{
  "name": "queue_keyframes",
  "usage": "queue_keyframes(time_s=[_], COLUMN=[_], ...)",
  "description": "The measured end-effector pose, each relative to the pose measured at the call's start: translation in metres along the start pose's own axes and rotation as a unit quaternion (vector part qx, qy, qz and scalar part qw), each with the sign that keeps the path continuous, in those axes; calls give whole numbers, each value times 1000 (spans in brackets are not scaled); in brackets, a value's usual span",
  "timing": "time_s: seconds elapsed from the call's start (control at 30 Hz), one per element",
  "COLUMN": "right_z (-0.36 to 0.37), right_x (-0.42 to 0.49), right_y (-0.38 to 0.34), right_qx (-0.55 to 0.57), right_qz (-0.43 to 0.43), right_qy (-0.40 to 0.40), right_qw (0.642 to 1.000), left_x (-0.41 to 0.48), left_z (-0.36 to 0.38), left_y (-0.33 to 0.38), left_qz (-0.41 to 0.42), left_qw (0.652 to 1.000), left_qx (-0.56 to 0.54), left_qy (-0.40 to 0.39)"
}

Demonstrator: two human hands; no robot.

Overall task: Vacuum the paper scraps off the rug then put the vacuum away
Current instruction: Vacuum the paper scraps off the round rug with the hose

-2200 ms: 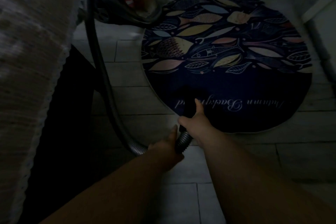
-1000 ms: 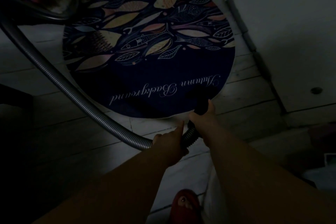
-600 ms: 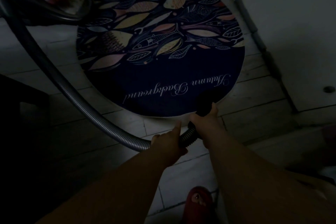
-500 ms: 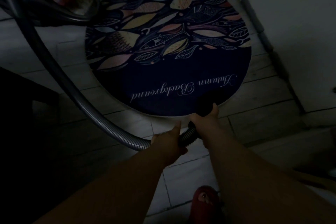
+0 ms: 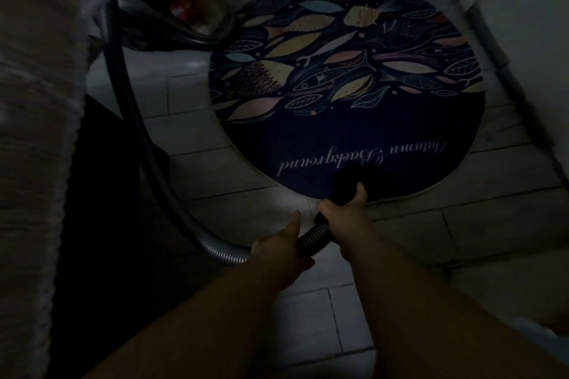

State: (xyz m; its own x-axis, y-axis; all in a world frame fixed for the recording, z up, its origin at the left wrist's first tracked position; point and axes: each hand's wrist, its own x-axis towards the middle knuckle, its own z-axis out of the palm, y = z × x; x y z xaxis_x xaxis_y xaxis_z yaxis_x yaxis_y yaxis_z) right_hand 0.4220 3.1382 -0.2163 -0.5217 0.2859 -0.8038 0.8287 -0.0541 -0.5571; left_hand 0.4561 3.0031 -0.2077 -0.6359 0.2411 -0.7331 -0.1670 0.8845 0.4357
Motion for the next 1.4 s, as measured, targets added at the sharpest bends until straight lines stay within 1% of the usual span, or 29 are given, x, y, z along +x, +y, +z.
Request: queue_keyframes(time_s=[0.17, 0.47, 0.7, 1.0, 1.13, 1.27, 1.4], right_z=[38, 86, 98, 68, 51, 24, 0], right_x=[-10, -24, -31, -45, -59, -87, -123], right_y=[-8, -9, -13, -38, -67, -125, -190], right_qx=[-37, -85, -89, -52, -34, -14, 3], right_qz=[1, 8, 14, 9, -34, -84, -132], right_qy=[-20, -35, -48, -62, -53, -57, -64], right_qw=[999, 996, 995, 997, 997, 995, 989], left_x=[-8, -31, -36, -44, -54, -76, -108], left_z=[-18, -37, -43, -55, -77, -116, -165], left_y=[-31, -68, -78, -46, -19, 27, 77], left_qz=[-36, -55, -72, -50, -40, -9, 47], left_qw=[999, 997, 996, 998, 998, 992, 984], left_qx=[-35, -50, -50, -31, -53, -111, -150], left_qy=[-11, -2, -1, 2, 20, 58, 88])
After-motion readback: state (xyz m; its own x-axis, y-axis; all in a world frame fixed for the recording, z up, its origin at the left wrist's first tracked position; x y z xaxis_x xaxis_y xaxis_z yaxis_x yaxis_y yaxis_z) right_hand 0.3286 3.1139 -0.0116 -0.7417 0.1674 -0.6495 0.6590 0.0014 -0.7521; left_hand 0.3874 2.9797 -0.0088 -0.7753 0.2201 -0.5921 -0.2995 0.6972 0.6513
